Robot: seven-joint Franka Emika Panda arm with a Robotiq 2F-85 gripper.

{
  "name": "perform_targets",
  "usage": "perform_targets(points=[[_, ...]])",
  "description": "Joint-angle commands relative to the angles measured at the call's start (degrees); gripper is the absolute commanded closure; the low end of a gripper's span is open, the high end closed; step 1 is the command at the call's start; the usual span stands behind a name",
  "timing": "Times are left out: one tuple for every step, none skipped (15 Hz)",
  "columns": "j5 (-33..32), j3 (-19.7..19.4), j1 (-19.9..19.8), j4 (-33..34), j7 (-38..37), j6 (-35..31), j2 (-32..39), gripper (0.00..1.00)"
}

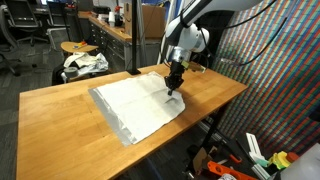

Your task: Fold the towel in half from right to left

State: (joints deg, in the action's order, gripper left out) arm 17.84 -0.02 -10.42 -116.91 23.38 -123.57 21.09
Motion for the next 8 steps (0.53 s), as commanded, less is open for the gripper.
perform_targets(points=[[0.7,0.7,1.0,-3.8,-1.2,-2.3,-4.0,0.88],[0.7,0.8,1.2,-4.4,-1.4,-2.5,-4.4,0.88],[0.9,1.1,1.4,-5.0,-1.4,-2.5,-5.1,0.88],[1.1,1.3,1.7,-5.6,-1.4,-2.5,-5.6,0.88],[1.4,1.5,2.1,-6.0,-1.8,-2.5,-6.0,0.88],[2.0,1.8,2.4,-6.6,-1.9,-2.9,-6.5,0.88],[2.7,2.1,2.6,-7.0,-2.0,-3.2,-6.8,0.88],[3.4,2.4,3.0,-7.4,-2.2,-3.9,-7.1,0.88]])
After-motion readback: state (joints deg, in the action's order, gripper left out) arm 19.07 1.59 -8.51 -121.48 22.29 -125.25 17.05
